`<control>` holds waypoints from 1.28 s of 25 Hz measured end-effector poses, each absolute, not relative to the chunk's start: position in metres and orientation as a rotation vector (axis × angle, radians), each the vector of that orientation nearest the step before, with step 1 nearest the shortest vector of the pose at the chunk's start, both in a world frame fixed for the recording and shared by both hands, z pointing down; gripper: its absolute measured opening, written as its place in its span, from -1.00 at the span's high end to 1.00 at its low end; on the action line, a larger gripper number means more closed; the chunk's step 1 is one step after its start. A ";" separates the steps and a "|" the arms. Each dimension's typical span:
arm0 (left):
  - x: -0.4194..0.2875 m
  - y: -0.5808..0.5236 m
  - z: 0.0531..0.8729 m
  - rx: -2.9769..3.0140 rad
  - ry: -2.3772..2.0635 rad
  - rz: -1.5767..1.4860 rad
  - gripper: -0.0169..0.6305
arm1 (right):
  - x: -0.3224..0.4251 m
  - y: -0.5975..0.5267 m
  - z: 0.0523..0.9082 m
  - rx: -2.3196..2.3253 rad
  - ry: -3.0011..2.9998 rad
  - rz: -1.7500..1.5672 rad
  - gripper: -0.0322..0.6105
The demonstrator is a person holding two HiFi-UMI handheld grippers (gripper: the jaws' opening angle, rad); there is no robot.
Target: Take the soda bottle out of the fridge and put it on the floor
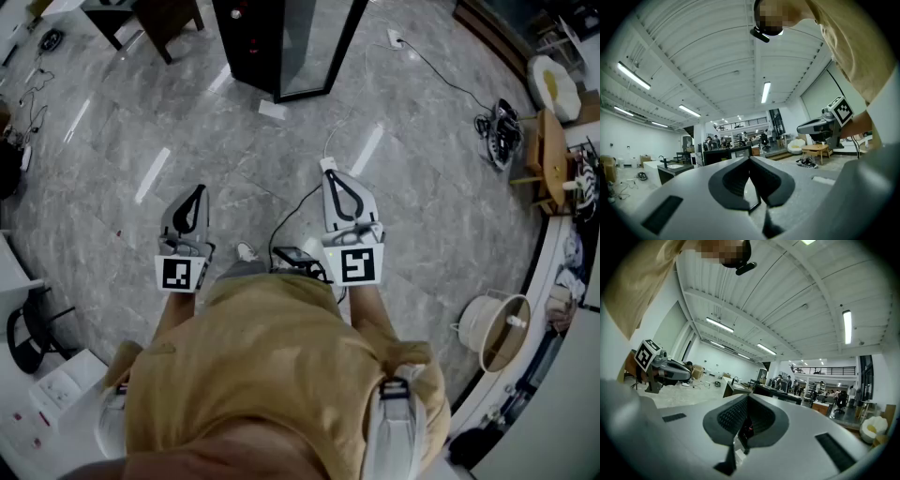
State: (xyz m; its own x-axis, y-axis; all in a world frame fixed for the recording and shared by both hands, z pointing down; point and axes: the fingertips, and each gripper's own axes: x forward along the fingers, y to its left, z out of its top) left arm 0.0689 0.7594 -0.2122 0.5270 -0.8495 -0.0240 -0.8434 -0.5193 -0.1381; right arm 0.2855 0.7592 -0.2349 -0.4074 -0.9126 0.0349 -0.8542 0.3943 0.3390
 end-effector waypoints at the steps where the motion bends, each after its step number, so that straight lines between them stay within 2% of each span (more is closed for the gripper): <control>1: 0.069 0.758 -0.213 -2.612 1.464 -0.083 0.94 | 0.286 0.757 -0.235 1.578 -2.450 -0.403 0.90; 16: 0.022 0.721 -0.220 -2.533 1.499 -0.077 0.94 | 0.244 0.716 -0.251 1.633 -2.573 -0.388 0.89; 32: -0.073 0.677 -0.185 -2.608 1.480 -0.029 0.94 | 0.140 0.674 -0.254 1.590 -2.486 -0.492 0.89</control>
State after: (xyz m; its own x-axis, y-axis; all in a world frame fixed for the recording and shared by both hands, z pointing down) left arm -0.0729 0.6771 -0.1846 0.5154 -0.8553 -0.0533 -0.8525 -0.5055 -0.1333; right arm 0.1399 0.6740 -0.2543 -0.4272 -0.9028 -0.0500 -0.8537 0.3845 0.3512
